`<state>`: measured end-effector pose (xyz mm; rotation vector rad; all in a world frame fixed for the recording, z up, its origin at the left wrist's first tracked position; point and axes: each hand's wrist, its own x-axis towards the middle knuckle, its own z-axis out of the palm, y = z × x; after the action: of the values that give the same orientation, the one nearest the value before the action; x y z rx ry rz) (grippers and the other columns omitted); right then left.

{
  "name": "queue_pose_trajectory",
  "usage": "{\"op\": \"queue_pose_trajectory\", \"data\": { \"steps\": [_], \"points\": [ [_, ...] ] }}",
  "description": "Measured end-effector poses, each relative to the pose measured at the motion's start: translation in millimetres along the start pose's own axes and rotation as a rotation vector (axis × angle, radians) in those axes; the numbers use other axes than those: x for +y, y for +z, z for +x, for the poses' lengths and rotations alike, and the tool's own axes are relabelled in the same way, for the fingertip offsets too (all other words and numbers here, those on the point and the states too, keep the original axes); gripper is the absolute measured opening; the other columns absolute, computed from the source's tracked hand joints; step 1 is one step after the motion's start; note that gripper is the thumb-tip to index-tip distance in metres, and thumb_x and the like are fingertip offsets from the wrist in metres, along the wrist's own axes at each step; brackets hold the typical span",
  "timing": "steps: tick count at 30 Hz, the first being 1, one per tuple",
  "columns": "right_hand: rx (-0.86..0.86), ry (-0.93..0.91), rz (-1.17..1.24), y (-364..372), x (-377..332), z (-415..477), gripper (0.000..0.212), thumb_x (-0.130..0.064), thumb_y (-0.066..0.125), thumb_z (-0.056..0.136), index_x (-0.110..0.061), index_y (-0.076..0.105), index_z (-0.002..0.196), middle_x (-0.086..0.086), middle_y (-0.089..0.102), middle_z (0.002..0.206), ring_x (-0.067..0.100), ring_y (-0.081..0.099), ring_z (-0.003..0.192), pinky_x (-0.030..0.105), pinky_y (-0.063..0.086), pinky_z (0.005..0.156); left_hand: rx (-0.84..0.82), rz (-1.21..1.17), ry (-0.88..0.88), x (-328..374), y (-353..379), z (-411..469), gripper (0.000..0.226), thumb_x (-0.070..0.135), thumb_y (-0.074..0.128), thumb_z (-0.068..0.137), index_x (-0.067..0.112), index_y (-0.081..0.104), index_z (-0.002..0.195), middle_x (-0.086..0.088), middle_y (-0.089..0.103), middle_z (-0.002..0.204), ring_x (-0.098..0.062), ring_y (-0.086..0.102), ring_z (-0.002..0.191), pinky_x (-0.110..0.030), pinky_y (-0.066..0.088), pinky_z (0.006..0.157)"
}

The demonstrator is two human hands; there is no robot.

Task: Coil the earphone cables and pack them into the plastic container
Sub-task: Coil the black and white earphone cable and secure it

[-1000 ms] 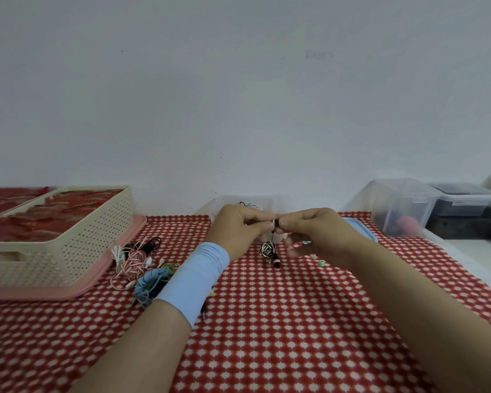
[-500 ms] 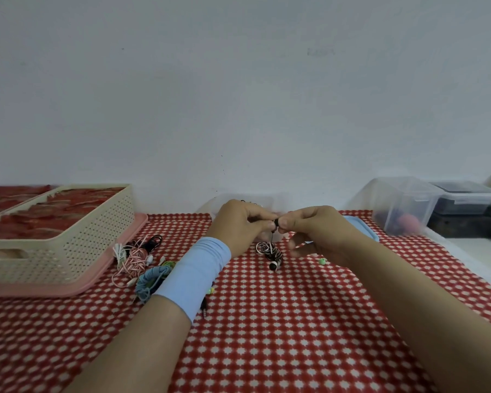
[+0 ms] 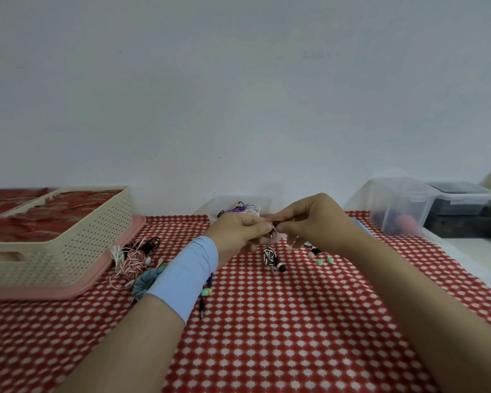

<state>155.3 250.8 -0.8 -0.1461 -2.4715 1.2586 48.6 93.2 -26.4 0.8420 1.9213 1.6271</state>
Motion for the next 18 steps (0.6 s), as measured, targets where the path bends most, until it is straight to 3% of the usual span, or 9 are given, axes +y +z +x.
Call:
{"op": "queue_pose_trajectory", "data": {
  "steps": [7,10,13,18],
  "points": [
    [0.078,0.07,0.11,9,-1,1,0.013,-0.005,0.077,0.087,-0.017,0.082,0.088,0.003,0.076,0.069,0.018,0.071,0.06,0.035,0.065,0.065,0.076,-0.16,-0.009,-4,2,2,0.012,0.01,0.07,0.088,0.008,0.074,0.1,-0.007,0.073,0.083,-0.014,0.06,0.072,-0.019,0.052,0.066],
    [0.086,0.137,0.269,10,0,1,0.007,-0.004,0.079,0.085,-0.01,0.081,0.089,0.007,0.078,0.076,0.019,0.071,0.062,0.038,0.065,0.065,0.148,-0.131,0.066,-5,2,3,0.01,0.009,0.073,0.086,0.012,0.077,0.094,-0.007,0.075,0.084,-0.009,0.058,0.063,-0.028,0.054,0.077],
    [0.069,0.171,0.37,9,1,-1,0.005,-0.005,0.08,0.084,-0.009,0.081,0.087,0.009,0.079,0.083,0.02,0.07,0.066,0.04,0.065,0.068,0.196,-0.023,0.146,-5,2,3,0.01,0.011,0.075,0.084,0.015,0.079,0.092,-0.011,0.075,0.085,-0.004,0.06,0.059,-0.024,0.053,0.069],
    [-0.01,0.189,0.419,7,2,-2,0.005,-0.007,0.078,0.086,-0.01,0.082,0.088,0.009,0.078,0.086,0.018,0.064,0.065,0.038,0.065,0.068,0.198,0.02,0.186,-8,2,2,0.013,0.009,0.074,0.085,0.017,0.078,0.095,-0.008,0.077,0.085,-0.01,0.065,0.069,-0.019,0.051,0.064]
  ]
}}
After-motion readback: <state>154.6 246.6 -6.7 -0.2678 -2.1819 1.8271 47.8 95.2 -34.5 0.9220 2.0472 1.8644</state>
